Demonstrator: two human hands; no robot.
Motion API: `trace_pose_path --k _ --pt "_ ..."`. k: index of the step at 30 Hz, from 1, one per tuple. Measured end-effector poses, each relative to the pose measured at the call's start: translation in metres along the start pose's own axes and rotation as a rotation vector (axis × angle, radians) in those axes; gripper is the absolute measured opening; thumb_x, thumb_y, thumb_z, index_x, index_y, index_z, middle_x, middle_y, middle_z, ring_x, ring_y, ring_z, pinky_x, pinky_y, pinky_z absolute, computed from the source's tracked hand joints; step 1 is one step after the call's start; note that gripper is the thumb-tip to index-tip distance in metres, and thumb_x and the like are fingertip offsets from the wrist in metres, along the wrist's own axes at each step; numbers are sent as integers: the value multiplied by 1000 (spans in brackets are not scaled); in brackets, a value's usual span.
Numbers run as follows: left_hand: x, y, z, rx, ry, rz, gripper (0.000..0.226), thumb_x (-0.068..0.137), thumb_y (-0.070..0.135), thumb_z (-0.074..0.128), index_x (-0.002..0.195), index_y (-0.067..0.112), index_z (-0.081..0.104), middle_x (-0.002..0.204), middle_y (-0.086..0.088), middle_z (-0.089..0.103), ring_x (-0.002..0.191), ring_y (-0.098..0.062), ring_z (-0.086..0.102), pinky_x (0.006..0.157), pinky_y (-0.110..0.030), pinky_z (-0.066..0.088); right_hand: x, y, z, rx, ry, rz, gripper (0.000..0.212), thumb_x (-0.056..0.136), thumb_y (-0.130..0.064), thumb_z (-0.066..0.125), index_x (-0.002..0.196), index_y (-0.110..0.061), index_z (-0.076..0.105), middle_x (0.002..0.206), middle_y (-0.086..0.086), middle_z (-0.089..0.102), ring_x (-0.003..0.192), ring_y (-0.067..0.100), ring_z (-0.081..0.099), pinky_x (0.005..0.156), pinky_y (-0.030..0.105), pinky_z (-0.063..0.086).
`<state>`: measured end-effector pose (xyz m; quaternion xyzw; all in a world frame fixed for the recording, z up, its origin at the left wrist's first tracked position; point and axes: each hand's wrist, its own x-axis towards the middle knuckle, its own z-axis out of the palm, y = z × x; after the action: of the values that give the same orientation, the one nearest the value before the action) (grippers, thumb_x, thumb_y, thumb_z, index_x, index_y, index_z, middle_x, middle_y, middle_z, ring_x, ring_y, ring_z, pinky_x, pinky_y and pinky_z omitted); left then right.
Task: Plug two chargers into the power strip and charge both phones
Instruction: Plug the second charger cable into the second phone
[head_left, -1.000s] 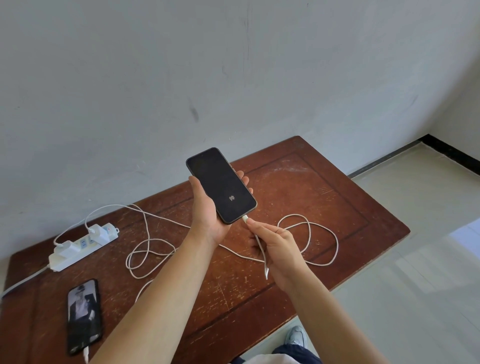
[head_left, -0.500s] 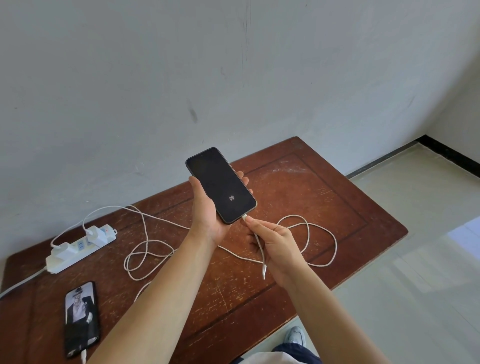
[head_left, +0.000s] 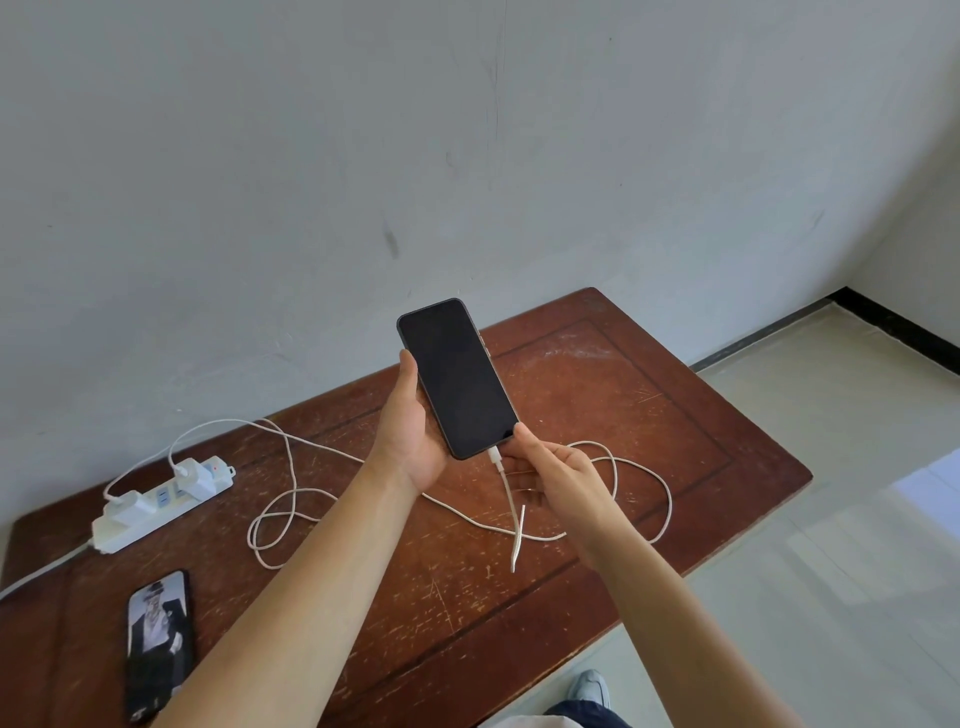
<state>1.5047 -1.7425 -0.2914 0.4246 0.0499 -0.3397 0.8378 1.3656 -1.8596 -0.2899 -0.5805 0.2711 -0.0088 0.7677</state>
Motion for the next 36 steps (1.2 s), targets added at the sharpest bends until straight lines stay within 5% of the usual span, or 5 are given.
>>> trace_pose_path --k 6,28,36 --pt "-7 6 8 73 -30 18 57 102 59 39 133 19 65 131 -9 70 116 -27 69 82 -44 62 -4 7 -3 2 31 -47 40 98 -53 52 96 -26 82 88 0 78 79 12 72 74 24 57" --pt "-16 -1 8 161 31 0 59 100 63 35 131 24 66 128 -9 72 120 -32 67 99 -55 53 -6 23 -7 -22 37 -105 30 98 -44 57 95 -27 81 91 2 79 76 7 69 66 17 53" --pt "-15 -2 6 148 47 -1 56 99 63 38 129 26 67 125 -7 74 115 -30 70 90 -52 60 -4 24 -7 -26 36 -115 30 96 -47 58 95 -28 81 91 1 79 78 7 70 68 17 54"
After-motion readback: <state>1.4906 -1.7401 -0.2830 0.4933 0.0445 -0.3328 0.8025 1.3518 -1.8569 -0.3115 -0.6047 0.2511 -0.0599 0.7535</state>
